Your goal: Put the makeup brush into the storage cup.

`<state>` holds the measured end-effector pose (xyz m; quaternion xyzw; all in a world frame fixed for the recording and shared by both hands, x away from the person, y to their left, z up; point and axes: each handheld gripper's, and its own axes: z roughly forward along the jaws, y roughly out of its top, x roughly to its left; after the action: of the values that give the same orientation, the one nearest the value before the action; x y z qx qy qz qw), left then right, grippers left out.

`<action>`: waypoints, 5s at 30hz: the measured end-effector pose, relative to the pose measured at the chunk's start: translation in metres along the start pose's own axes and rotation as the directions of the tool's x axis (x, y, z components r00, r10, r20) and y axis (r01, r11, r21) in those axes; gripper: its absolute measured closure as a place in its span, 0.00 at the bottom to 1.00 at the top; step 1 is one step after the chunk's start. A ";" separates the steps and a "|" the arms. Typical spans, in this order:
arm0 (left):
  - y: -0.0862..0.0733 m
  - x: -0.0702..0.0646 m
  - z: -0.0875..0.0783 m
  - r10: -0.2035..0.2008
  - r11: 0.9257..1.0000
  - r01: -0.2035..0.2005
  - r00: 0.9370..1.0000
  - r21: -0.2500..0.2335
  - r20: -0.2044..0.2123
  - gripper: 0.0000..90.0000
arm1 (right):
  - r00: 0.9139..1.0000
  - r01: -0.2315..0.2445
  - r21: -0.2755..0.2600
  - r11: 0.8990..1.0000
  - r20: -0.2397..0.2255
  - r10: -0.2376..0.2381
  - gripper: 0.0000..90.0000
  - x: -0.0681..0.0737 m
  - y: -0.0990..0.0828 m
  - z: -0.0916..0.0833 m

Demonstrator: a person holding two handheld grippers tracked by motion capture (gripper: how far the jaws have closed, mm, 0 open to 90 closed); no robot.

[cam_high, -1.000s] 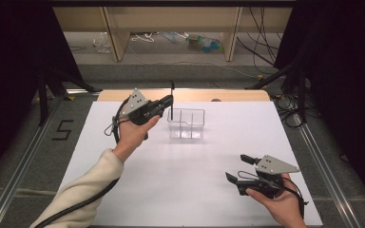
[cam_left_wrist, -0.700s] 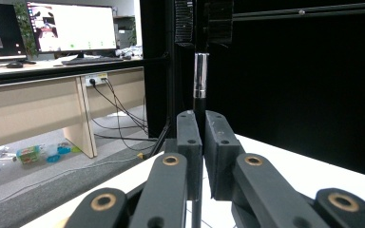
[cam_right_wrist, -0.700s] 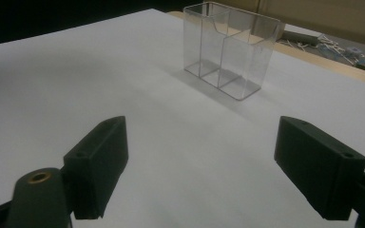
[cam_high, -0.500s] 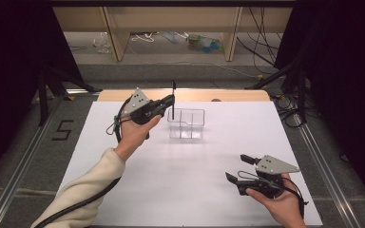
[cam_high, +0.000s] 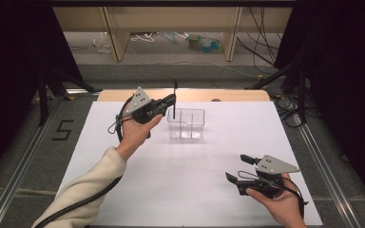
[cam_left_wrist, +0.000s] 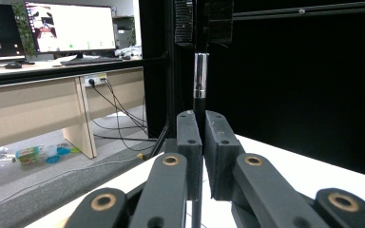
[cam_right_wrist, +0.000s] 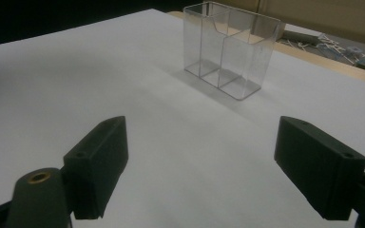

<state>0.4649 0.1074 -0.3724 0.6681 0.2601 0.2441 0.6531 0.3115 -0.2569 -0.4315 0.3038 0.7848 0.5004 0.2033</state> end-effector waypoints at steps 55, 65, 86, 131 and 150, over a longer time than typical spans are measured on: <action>-0.011 0.014 0.013 0.006 1.000 -0.005 1.000 0.018 -0.028 0.95 | 1.000 0.004 0.015 1.000 0.008 -0.004 0.22 0.000 0.000 -0.001; -0.013 0.015 0.016 0.012 1.000 -0.011 1.000 0.025 -0.026 0.95 | 1.000 0.005 0.017 1.000 0.007 -0.005 0.22 0.000 0.000 -0.001; -0.018 0.016 0.022 0.006 0.999 -0.005 1.000 0.032 -0.022 0.95 | 1.000 -0.001 0.003 1.000 -0.003 0.001 0.22 0.001 -0.001 0.000; -0.030 0.020 0.029 0.008 0.999 -0.007 0.999 0.053 -0.031 0.95 | 1.000 0.000 0.003 1.000 -0.004 0.000 0.22 0.001 -0.001 0.000; -0.035 0.018 0.033 0.002 0.998 -0.001 1.000 0.062 -0.027 0.95 | 1.000 0.004 0.002 1.000 -0.005 -0.004 0.22 0.001 -0.001 0.000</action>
<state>0.4998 0.0952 -0.4086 0.6847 0.2760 0.2455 0.6283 0.3111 -0.2564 -0.4323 0.3012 0.7863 0.5001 0.2024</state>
